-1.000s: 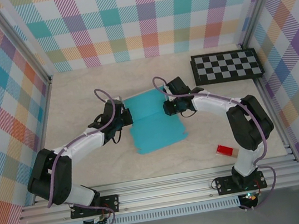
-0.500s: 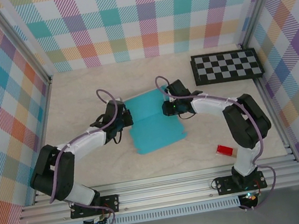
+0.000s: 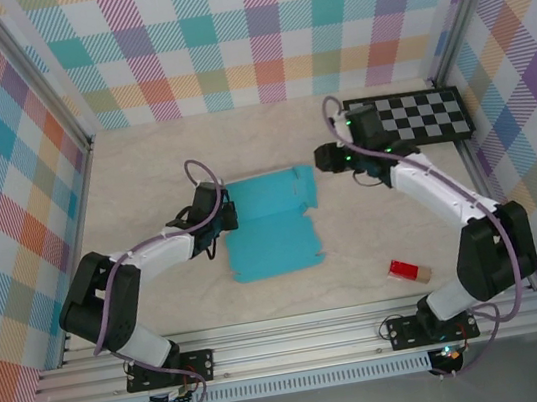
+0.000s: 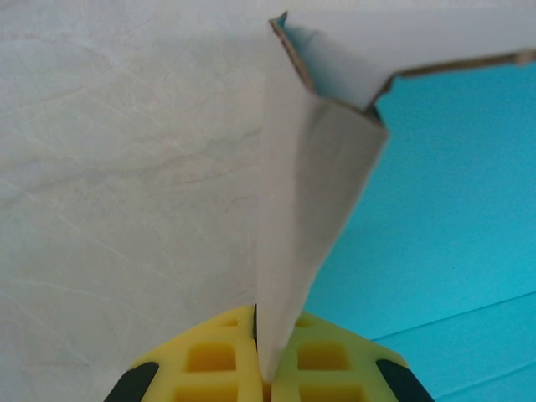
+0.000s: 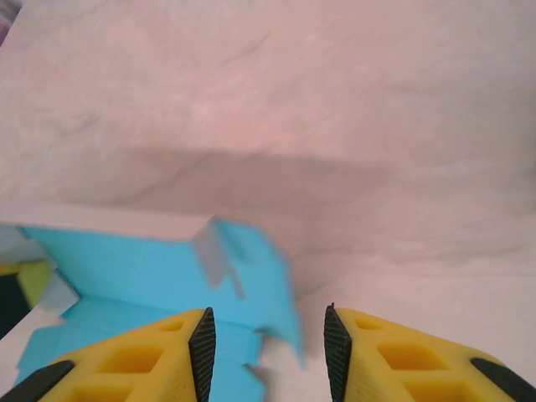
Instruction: Fold the paper box
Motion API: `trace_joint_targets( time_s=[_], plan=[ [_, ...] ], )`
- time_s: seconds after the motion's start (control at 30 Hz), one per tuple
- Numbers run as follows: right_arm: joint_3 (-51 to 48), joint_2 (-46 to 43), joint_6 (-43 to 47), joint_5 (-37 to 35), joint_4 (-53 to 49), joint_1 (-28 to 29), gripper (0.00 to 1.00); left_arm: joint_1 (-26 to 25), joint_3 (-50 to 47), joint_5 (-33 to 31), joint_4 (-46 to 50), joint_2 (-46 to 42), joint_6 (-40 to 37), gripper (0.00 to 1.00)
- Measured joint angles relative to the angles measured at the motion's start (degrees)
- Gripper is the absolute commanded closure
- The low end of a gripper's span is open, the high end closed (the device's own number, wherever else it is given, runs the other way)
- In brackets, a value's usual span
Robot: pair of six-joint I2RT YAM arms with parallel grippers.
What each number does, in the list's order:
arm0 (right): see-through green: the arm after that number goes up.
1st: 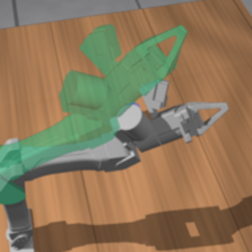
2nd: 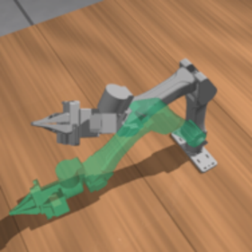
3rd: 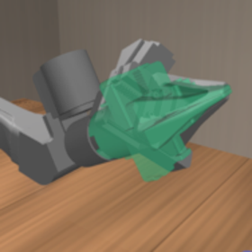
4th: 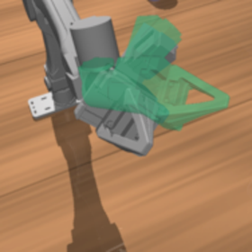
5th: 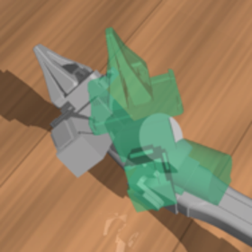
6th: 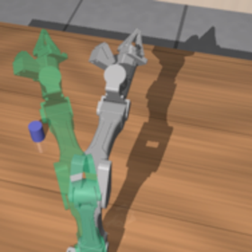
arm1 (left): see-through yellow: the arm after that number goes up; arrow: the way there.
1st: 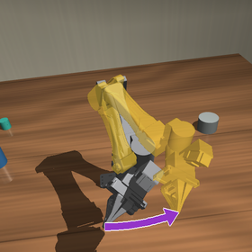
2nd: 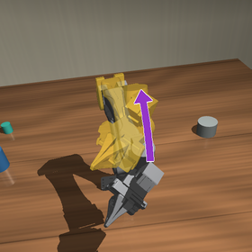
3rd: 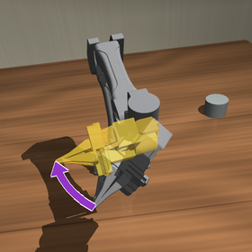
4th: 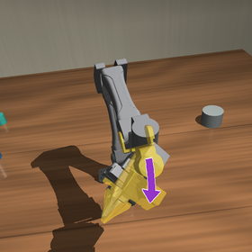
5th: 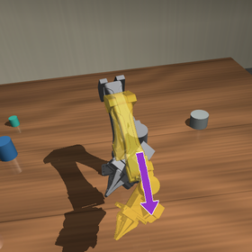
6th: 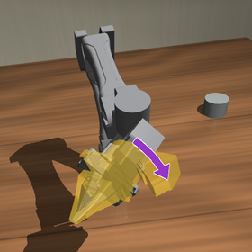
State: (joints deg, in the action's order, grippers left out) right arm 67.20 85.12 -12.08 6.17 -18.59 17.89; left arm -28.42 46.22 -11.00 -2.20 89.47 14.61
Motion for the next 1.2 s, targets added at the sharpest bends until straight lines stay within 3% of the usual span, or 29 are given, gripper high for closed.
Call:
trace_joint_targets(
  time_s=[0.13, 0.33, 0.57, 0.83, 1.2],
  plan=[
    [-0.98, 2.34, 4.17, 2.08, -0.59, -5.84, 0.59, 0.0, -0.85, 1.07, -3.06, -0.02, -1.92, 1.0],
    [-8.96, 5.99, 9.25, 7.37, 3.21, -5.42, 0.6, -0.15, -7.17, 4.52, -12.0, -1.14, -5.03, 1.0],
    [-14.23, 5.33, 13.03, 14.36, 8.35, -4.52, 0.6, -2.8, -18.84, 2.43, -29.16, -3.82, -11.67, 1.0],
    [-28.04, -5.51, 6.56, 15.82, 16.52, -2.97, 0.61, -9.03, -28.96, -3.06, -47.3, -4.15, -17.27, 1.0],
    [-40.26, -16.17, 2.01, 16.17, 19.69, -2.01, 0.6, -9.2, -30.38, -4.68, -53.92, -2.49, -18.78, 1.0]
  ],
)
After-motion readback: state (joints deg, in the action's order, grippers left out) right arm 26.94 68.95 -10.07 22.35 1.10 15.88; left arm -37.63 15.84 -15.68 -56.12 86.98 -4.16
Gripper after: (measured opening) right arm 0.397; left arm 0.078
